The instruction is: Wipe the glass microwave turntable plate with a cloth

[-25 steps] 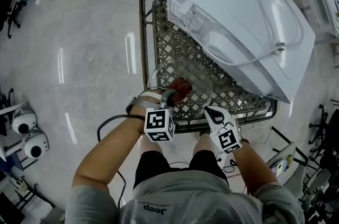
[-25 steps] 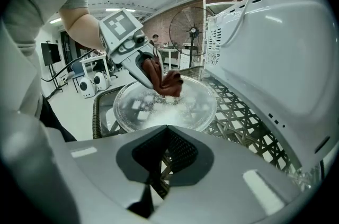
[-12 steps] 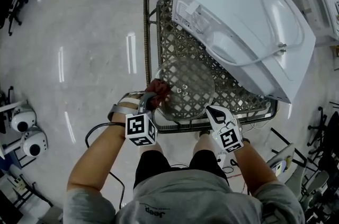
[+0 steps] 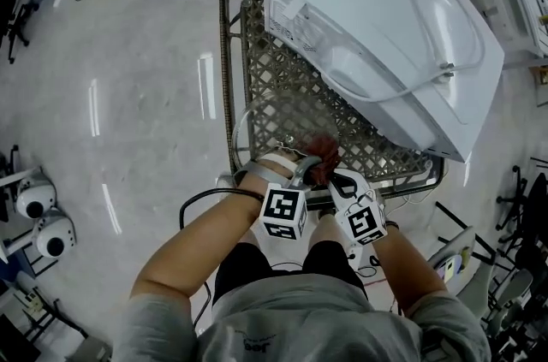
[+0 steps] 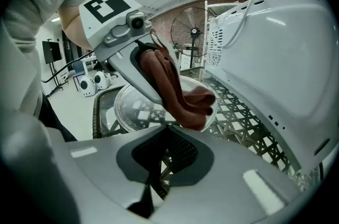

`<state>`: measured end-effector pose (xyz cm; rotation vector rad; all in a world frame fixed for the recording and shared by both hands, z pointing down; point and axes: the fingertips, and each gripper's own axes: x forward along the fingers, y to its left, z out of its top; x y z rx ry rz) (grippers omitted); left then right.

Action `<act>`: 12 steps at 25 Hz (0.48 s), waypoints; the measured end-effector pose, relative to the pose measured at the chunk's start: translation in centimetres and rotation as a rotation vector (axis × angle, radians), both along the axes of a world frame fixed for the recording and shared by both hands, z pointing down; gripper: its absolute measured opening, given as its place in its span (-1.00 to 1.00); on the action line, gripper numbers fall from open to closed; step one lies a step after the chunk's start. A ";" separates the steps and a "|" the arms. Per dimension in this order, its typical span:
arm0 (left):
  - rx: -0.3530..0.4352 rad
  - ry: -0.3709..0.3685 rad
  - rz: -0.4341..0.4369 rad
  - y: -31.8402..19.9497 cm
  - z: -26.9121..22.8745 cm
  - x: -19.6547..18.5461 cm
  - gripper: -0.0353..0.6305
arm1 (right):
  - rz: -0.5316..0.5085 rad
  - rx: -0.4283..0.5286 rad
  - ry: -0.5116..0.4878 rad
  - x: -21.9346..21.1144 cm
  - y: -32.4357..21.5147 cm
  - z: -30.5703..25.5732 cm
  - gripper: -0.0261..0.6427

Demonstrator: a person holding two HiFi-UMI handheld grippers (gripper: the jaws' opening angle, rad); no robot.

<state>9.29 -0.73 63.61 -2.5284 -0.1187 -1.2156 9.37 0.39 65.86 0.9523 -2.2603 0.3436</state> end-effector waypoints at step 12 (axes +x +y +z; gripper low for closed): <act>-0.242 -0.067 0.080 0.2 1.8 3.5 -0.71 | 0.000 0.017 0.026 0.3 -0.1 -0.4 -0.89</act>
